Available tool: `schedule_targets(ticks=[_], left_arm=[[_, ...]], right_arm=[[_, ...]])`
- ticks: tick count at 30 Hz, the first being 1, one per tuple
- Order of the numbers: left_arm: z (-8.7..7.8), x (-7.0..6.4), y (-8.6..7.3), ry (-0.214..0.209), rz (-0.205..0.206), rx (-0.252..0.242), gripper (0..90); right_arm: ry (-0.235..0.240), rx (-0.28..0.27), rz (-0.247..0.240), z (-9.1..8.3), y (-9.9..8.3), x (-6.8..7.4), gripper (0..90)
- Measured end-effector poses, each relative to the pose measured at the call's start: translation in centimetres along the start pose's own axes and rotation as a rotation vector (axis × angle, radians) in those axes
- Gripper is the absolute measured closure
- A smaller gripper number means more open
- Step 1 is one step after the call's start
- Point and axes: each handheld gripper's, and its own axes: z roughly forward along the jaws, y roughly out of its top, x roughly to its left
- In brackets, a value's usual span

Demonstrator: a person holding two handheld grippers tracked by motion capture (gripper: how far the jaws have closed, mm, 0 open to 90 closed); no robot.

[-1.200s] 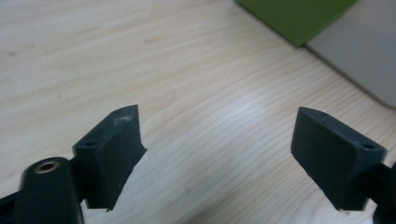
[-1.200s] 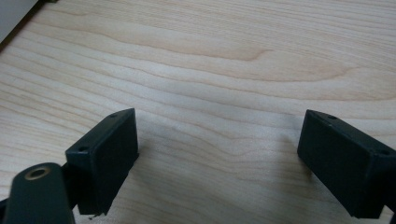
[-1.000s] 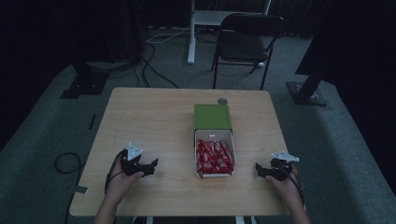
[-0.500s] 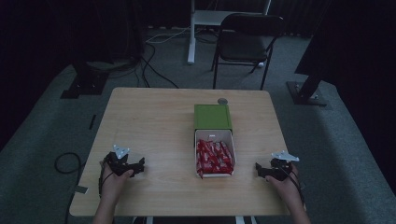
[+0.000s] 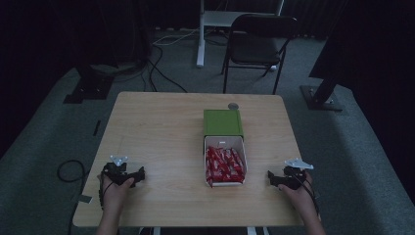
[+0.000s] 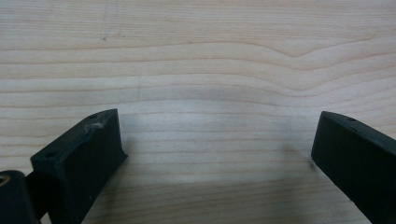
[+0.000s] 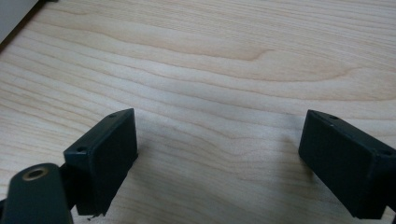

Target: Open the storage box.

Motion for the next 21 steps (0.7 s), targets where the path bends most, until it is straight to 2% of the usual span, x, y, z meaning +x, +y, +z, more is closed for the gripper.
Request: schedule_targets(ticks=[6,21], left_arm=[[0.16,-0.14,0.11,0.027,0.007,0.008,3.1],[0.3,-0.33,0.24,0.031,0.0,0.007,3.0]], right_arm=[[0.005,0.001,-0.005,0.02,0.0,0.02,10.3],[0.005,0.002,-0.005,0.02,0.01,0.01,10.3]])
